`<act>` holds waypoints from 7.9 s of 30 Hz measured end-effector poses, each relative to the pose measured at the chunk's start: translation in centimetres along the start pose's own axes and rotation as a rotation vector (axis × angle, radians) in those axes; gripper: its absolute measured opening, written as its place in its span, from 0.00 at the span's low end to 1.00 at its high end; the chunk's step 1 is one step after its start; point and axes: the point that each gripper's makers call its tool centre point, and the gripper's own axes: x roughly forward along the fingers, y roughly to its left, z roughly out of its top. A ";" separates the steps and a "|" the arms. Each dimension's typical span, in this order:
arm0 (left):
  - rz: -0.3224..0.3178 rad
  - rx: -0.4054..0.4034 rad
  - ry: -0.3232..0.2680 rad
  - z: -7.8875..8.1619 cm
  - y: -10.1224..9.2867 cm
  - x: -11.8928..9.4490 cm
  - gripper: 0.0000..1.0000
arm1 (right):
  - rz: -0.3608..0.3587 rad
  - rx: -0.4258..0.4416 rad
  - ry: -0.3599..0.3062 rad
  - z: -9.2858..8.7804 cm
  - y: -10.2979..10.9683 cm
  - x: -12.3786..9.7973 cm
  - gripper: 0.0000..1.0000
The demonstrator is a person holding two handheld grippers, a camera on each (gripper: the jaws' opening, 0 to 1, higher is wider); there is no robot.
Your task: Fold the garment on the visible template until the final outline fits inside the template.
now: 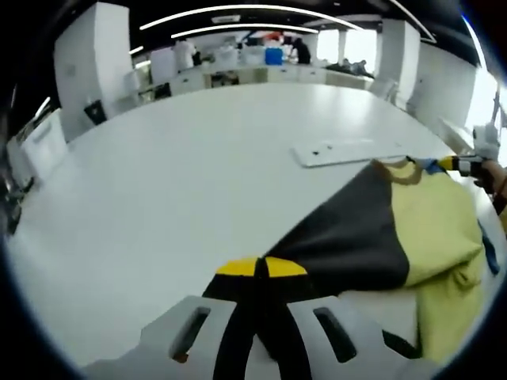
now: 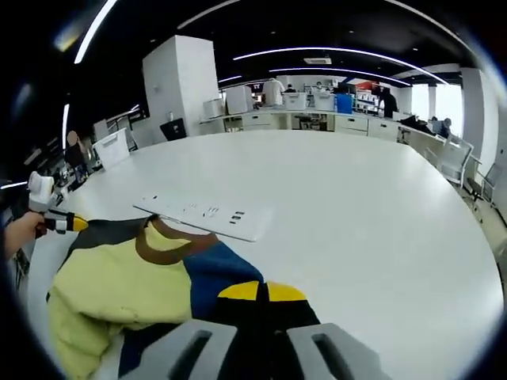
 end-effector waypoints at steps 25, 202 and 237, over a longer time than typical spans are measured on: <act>-0.058 0.020 -0.134 0.7 -3.6 -8.2 0.64 | 0.035 0.047 0.016 -0.6 3.1 -8.5 0.69; -0.058 0.021 -0.090 -8.2 -9.4 -20.6 0.92 | -0.279 0.089 0.303 -21.0 -1.3 -26.8 0.00; -0.083 0.088 -0.077 -8.1 -10.6 -21.1 0.96 | -0.402 -0.006 0.354 -18.2 -12.0 -25.3 0.00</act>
